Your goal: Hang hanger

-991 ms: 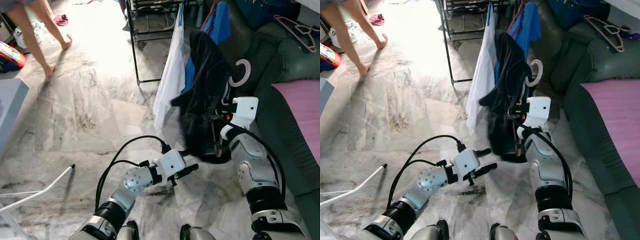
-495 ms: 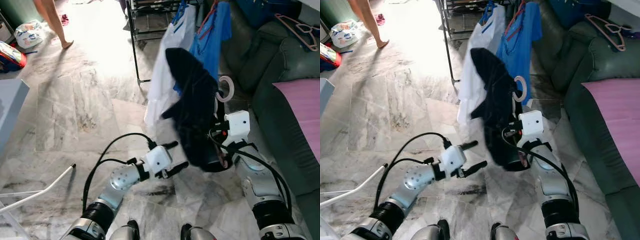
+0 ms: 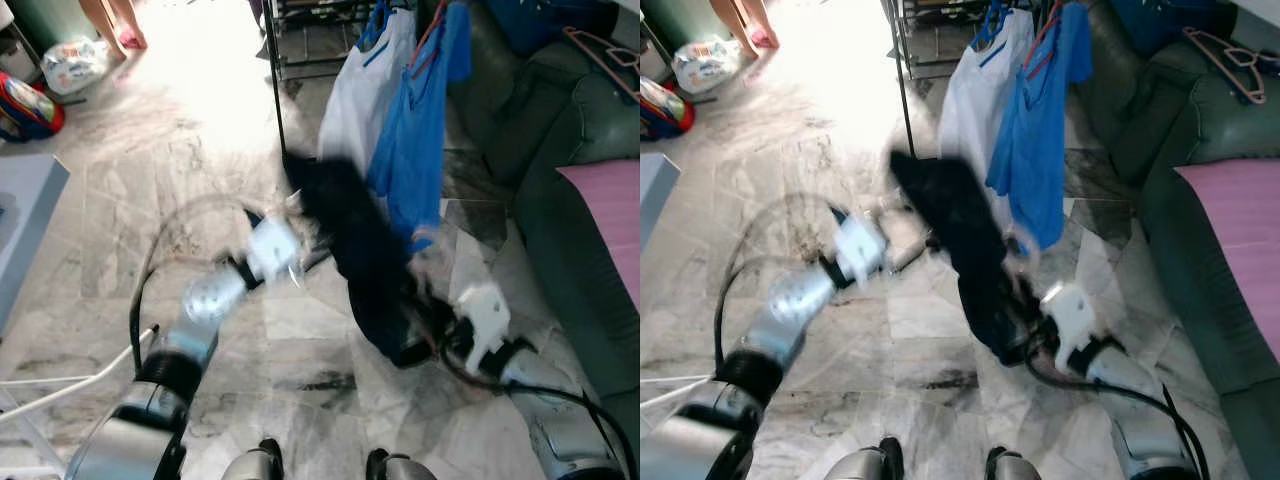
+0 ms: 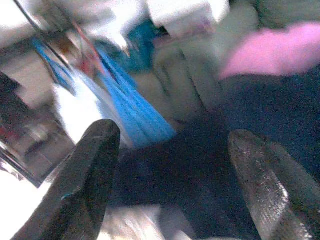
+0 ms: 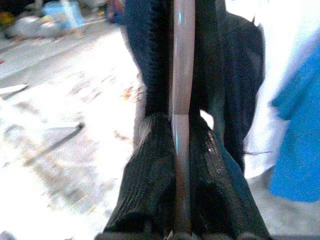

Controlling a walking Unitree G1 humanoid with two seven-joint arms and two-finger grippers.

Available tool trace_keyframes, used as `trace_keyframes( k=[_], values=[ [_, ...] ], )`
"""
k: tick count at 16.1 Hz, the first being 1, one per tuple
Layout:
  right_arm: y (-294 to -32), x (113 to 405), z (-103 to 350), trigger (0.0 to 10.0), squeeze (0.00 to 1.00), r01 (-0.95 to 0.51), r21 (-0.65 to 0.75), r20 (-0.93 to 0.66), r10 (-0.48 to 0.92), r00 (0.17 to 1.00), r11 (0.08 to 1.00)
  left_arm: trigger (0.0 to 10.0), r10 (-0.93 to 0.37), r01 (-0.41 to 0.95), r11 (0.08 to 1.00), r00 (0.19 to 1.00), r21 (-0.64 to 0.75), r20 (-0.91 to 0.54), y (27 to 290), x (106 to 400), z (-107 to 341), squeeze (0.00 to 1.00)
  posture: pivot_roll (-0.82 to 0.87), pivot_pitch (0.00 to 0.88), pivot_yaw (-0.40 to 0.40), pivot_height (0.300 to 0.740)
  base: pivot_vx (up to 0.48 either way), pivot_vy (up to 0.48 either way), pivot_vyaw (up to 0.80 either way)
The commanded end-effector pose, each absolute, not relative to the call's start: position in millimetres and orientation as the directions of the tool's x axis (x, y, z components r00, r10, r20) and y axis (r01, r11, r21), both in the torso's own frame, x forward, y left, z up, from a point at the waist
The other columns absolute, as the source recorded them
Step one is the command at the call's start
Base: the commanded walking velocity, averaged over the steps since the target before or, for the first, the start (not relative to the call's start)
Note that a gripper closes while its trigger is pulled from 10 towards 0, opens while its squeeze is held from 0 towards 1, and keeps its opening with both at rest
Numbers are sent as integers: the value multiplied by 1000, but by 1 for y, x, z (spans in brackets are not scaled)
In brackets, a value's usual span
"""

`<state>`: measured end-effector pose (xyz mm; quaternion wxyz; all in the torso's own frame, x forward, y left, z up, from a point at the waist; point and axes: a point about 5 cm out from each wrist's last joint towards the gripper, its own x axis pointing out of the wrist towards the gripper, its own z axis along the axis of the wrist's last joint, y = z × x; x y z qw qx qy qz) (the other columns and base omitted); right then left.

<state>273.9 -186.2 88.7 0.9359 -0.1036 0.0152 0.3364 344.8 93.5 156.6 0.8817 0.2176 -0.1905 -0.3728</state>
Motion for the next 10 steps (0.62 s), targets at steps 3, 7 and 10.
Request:
trace_keyframes(
  k=[3, 7, 10],
  values=[
    [-179, 278, 107, 10000, 0, -650, -231, -15, 666, 746, 724, 10000, -745, 604, 623, 652, 498, 140, 89, 338, 141, 1000, -56, 202, 63, 740, 0, 0, 0],
    [-179, 273, 108, 10000, 0, -676, -246, -20, 694, 720, 694, 10000, -758, 621, 587, 647, 519, 83, 94, 335, 129, 1000, -52, 203, 64, 740, 0, 0, 0],
    [-183, 270, 112, 10000, 0, -718, -264, -40, 736, 675, 644, 10000, -715, 574, 586, 699, 573, 31, 109, 343, 128, 8, -50, 201, 68, 740, 0, 0, 0]
  ],
)
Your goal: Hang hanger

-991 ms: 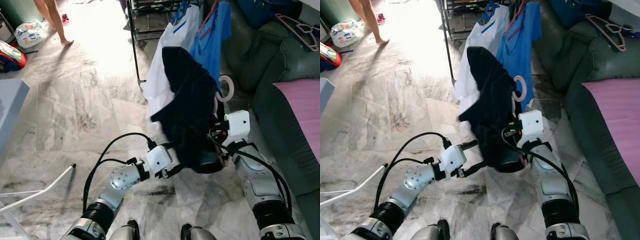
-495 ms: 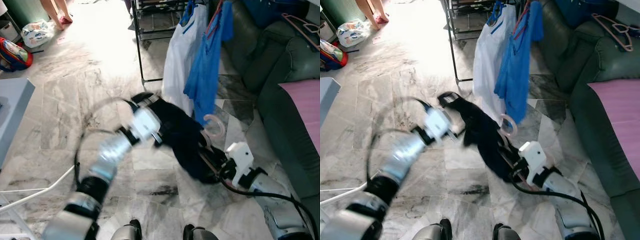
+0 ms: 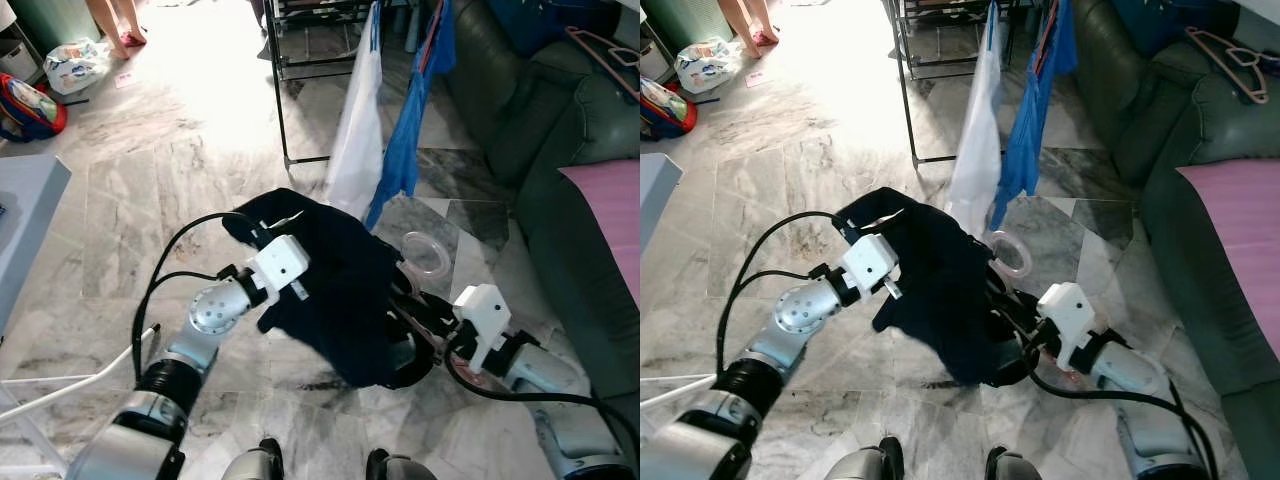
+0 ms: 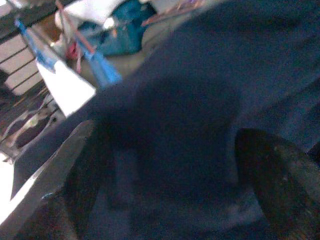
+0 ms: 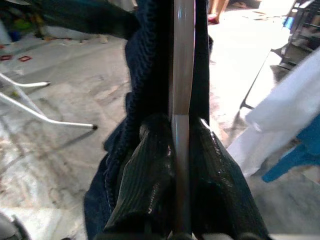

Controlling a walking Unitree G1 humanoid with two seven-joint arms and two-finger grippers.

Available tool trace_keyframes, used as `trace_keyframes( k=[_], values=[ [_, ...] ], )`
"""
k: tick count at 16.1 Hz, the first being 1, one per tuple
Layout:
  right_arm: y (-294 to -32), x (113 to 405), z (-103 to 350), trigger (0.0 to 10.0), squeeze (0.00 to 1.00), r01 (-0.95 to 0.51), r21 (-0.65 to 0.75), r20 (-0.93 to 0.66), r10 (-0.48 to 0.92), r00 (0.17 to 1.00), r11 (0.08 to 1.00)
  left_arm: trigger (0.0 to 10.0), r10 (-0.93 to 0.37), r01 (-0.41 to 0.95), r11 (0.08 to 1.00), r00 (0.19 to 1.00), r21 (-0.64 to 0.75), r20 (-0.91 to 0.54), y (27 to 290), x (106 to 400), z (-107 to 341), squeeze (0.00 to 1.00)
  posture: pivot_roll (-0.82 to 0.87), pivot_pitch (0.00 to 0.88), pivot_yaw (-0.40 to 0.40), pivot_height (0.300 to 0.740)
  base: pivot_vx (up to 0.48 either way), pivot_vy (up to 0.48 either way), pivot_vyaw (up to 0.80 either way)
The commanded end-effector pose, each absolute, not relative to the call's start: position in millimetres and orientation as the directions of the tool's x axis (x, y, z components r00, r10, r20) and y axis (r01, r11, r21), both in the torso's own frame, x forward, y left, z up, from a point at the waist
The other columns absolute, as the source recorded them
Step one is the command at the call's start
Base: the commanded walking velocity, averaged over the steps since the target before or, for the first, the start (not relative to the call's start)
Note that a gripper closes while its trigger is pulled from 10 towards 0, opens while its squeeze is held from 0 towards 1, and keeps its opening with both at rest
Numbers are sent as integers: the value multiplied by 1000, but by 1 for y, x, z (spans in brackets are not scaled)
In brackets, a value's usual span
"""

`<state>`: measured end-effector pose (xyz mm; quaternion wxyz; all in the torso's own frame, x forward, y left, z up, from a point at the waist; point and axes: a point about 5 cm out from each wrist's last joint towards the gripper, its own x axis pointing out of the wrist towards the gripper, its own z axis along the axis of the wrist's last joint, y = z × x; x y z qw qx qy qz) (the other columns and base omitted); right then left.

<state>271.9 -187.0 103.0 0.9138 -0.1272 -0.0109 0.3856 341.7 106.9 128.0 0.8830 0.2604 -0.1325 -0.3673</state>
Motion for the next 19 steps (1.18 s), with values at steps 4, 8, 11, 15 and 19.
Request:
trace_keyframes(
  k=[4, 8, 11, 15, 19],
  values=[
    [-184, 271, 118, 10000, 0, -736, -269, -40, 756, 653, 622, 10000, -674, 570, 619, 738, 540, -5, 112, 348, 122, 0, -54, 198, 66, 740, 0, 0, 0],
    [-176, 266, 122, 10000, 0, -789, -250, -44, 808, 588, 561, 2667, -619, 542, 692, 785, 477, 7, 110, 349, 116, 0, -56, 197, 65, 740, 0, 0, 0],
    [-175, 264, 125, 10000, 0, -805, -237, -48, 821, 569, 544, 0, -569, 501, 741, 822, 447, 20, 110, 353, 116, 0, -59, 196, 66, 740, 0, 0, 0],
    [-174, 263, 124, 10000, 0, -806, -230, -53, 820, 570, 546, 0, -511, 453, 794, 859, 406, 41, 114, 357, 118, 0, -60, 198, 68, 740, 0, 0, 0],
    [-174, 262, 121, 10000, 0, -810, -213, -61, 820, 570, 547, 0, -476, 418, 820, 877, 391, 63, 119, 359, 122, 0, -58, 201, 69, 740, 0, 0, 0]
  ],
)
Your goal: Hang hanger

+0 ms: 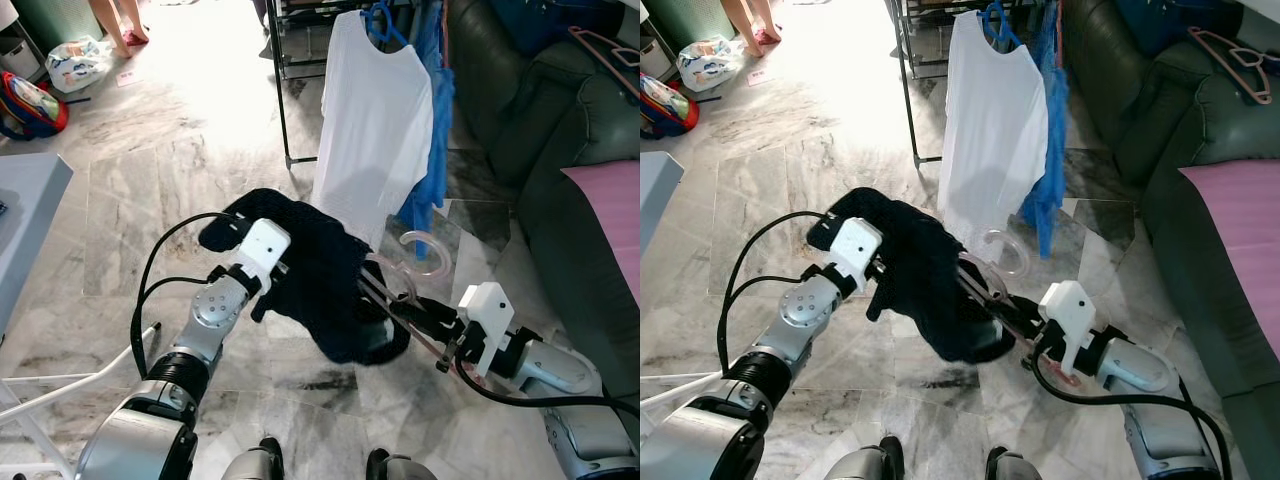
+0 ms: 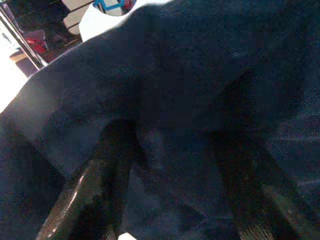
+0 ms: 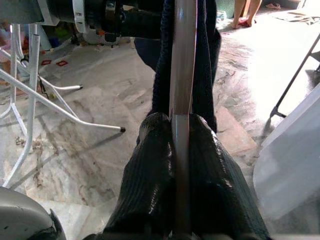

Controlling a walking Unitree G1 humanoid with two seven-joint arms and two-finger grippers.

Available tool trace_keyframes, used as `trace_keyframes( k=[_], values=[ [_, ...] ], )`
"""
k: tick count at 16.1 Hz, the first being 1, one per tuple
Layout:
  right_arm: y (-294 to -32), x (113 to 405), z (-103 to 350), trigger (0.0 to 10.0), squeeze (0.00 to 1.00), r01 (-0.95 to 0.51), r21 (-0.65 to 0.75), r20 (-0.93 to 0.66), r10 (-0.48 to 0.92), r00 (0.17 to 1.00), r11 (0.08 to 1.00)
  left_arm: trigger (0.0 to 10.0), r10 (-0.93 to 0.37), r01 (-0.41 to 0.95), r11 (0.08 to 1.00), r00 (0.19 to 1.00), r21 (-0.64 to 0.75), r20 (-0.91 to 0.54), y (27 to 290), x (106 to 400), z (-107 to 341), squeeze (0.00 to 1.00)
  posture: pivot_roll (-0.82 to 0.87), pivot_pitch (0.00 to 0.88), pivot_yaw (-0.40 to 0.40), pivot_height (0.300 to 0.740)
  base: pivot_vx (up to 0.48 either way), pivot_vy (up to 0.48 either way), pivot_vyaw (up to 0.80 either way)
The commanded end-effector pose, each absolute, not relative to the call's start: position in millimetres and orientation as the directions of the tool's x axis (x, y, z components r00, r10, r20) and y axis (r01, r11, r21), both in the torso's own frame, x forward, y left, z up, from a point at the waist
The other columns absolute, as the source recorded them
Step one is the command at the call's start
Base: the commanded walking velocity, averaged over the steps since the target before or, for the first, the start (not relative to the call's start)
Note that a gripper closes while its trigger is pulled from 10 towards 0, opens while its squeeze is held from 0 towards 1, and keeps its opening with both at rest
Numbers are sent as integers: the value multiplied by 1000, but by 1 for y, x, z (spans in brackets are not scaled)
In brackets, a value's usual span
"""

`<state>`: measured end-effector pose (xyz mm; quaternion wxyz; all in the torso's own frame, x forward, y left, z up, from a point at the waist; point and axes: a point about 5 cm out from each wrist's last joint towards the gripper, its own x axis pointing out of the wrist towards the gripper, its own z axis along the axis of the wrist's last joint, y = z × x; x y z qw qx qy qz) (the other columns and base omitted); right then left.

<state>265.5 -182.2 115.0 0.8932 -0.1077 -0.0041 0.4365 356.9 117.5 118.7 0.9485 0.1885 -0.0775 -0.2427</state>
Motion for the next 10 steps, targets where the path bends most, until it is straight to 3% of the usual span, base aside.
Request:
trace_keyframes(
  k=[1, 6, 7, 9, 10],
  values=[
    [-174, 261, 120, 10000, 0, -810, -211, -66, 819, 570, 547, 0, -478, 418, 820, 876, 391, 67, 119, 359, 122, 0, -58, 202, 70, 740, 0, 0, 0],
    [-179, 262, 115, 10000, 0, -796, -218, -88, 801, 592, 565, 0, -513, 437, 807, 851, 397, 107, 118, 356, 126, 0, -58, 205, 72, 740, 0, 0, 0],
    [-179, 261, 114, 10000, 0, -796, -218, -90, 800, 593, 565, 10000, -540, 452, 787, 834, 419, 115, 116, 355, 129, 0, -58, 206, 72, 740, 0, 0, 0],
    [-181, 261, 113, 10000, 0, -793, -225, -101, 796, 597, 566, 10000, -623, 500, 721, 771, 480, 132, 110, 351, 135, 0, -60, 208, 70, 740, 0, 0, 0],
    [-182, 261, 113, 10000, 0, -792, -226, -102, 794, 599, 568, 10000, -642, 515, 706, 755, 487, 132, 109, 351, 138, 824, -59, 207, 70, 740, 0, 0, 0]
  ],
)
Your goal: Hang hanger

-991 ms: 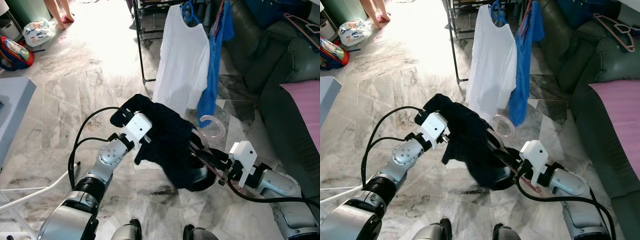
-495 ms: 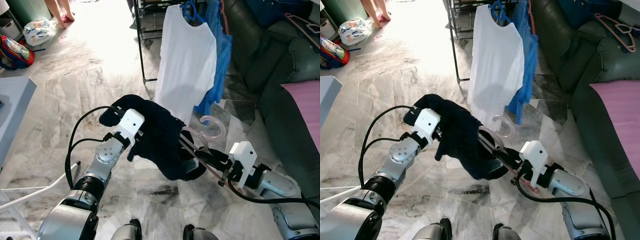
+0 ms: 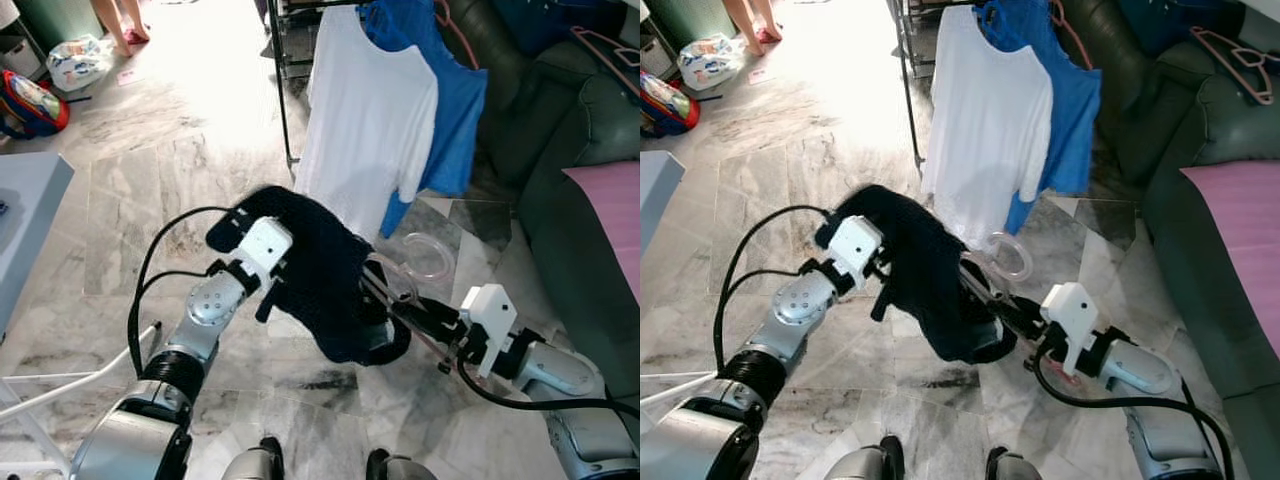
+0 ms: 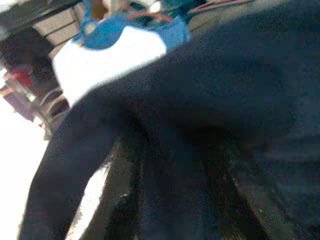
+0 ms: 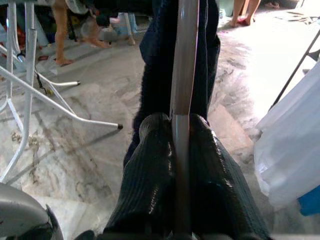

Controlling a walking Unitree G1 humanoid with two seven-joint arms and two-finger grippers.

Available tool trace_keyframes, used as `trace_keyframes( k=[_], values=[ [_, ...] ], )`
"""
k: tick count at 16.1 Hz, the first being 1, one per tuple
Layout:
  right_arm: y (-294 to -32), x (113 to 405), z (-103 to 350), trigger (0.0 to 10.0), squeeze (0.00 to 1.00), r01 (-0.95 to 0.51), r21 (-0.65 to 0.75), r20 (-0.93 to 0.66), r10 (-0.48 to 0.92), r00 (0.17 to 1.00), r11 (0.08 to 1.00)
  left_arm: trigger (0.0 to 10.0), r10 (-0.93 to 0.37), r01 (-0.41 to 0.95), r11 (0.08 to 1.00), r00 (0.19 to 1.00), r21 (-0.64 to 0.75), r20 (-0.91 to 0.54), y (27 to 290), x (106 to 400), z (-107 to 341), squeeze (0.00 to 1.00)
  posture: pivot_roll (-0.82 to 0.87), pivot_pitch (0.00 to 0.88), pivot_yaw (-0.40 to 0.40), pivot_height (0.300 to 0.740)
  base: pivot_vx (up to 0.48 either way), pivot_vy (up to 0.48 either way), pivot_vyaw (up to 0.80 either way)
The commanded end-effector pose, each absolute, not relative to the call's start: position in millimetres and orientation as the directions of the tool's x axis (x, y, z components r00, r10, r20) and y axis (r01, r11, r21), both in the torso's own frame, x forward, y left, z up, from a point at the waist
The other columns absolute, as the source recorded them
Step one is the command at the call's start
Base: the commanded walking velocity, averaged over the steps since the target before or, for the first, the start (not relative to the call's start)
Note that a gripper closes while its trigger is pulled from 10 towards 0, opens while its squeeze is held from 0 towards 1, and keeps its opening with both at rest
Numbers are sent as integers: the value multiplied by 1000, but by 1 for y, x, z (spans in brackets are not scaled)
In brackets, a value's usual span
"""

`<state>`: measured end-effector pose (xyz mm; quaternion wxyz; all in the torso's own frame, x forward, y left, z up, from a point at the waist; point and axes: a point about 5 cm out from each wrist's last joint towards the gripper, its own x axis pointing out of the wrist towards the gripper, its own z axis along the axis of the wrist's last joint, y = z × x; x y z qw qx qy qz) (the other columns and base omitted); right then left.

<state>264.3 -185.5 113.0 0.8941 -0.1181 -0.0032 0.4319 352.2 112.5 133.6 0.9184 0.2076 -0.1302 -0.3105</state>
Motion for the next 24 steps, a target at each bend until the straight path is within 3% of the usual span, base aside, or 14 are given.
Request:
trace_keyframes(
  k=[1, 7, 16, 22, 24],
  values=[
    [-183, 263, 113, 10000, 0, -786, -231, -103, 789, 606, 573, 10000, -711, 580, 647, 693, 496, 118, 107, 349, 142, 1000, -58, 204, 69, 740, 0, 0, 0],
    [-188, 265, 113, 10000, 0, -766, -255, -110, 769, 629, 590, 10000, -843, 690, 410, 536, 596, -41, 117, 337, 136, 1000, -61, 204, 70, 740, 0, 0, 0],
    [-200, 264, 106, 10000, 0, -745, -277, -155, 737, 658, 607, 10000, -837, 736, 207, 475, 644, -273, 140, 344, 141, 1000, -71, 206, 71, 740, 0, 0, 0],
    [-201, 267, 101, 10000, 0, -688, -299, -150, 679, 719, 662, 10000, -774, 671, 340, 598, 659, -209, 149, 353, 144, 1000, -78, 209, 65, 740, 0, 0, 0],
    [-201, 266, 101, 10000, 0, -694, -304, -151, 686, 712, 653, 10000, -792, 687, 299, 566, 663, -230, 142, 351, 142, 1000, -82, 208, 64, 740, 0, 0, 0]
  ],
)
